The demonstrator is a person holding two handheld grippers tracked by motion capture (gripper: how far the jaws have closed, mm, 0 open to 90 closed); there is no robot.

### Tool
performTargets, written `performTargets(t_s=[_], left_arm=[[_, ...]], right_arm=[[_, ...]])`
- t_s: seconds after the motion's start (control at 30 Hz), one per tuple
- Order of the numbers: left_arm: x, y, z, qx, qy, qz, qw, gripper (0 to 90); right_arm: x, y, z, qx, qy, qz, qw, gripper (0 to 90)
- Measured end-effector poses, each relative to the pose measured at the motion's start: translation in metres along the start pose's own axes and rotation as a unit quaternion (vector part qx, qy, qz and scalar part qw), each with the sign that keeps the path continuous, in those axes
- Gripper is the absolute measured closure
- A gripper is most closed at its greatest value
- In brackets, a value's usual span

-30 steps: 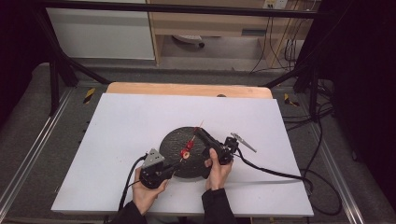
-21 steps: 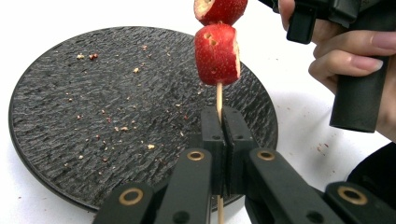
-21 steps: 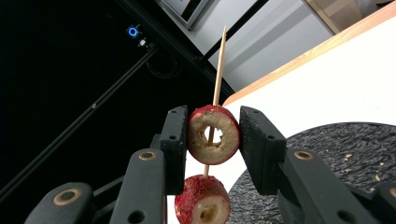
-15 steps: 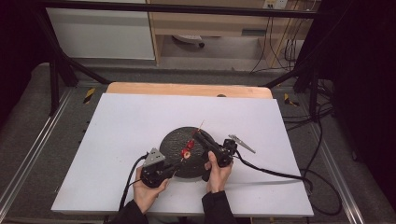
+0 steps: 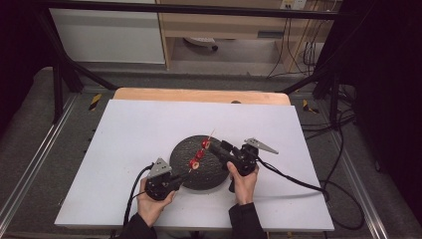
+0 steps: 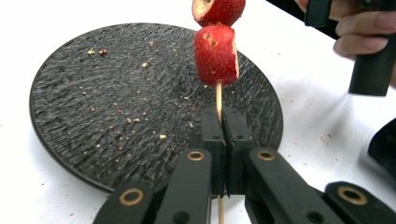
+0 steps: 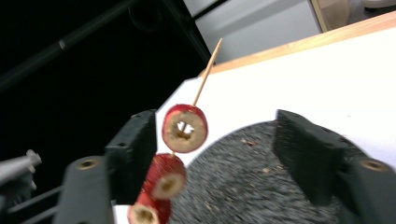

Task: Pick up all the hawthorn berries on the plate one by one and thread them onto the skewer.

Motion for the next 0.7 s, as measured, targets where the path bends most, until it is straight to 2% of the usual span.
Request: performTargets(t_s=[0.1,0.23,0.27,0.37,0.4,0.43,0.47,0.57,0.63,0.7], left_arm=[[-0.003,0.002,0.0,0.0,0.002,0.001,1.0,88.7],[-0.007,0.005,0.0,0.0,0.004,0.001,1.0,88.6],[-0.009,0.007,0.001,0.002,0.006,0.001,1.0,88.6],[-0.012,0.009,0.001,0.002,0.008,0.0,1.0,88.6],[-0.014,0.011,0.002,0.006,0.013,-0.001,0.9999,88.6],[-0.014,0.011,0.002,0.006,0.013,-0.001,0.9999,88.6],[-0.016,0.012,0.003,0.007,0.014,-0.001,0.9999,88.6],[-0.019,0.014,0.006,0.011,0.016,-0.002,0.9998,88.6],[-0.02,0.015,0.007,0.011,0.018,-0.004,0.9998,88.5],[-0.022,0.016,0.008,0.011,0.022,-0.005,0.9997,88.5]], right_arm=[[-0.003,-0.004,0.002,-0.031,0.033,0.001,0.999,17.2],[-0.007,-0.011,0.0,-0.069,0.08,0.002,0.9944,9.8],[-0.009,-0.014,-0.001,-0.088,0.093,0.003,0.9918,7.7],[-0.015,-0.022,-0.003,-0.116,0.123,0.003,0.9855,4.6],[-0.017,-0.025,-0.003,-0.124,0.13,0.004,0.9837,4.0],[-0.017,-0.025,-0.003,-0.124,0.13,0.004,0.9837,4.0],[-0.023,-0.031,-0.005,-0.139,0.144,0.001,0.9798,2.9],[-0.031,-0.041,-0.006,-0.162,0.163,-0.004,0.9733,1.0],[-0.037,-0.047,-0.007,-0.173,0.172,-0.009,0.9698,0.5],[-0.044,-0.053,-0.007,-0.18,0.177,-0.013,0.9676,0.5]])
Point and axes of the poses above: each handheld gripper's, and its own axes: x roughly forward along the jaws, z roughly out of its top, y roughly to its left, the point moved 7 cm from there along x, roughly forward along the jaws, and after that the axes turned 12 degrees about -y, right-handed, at the moved point
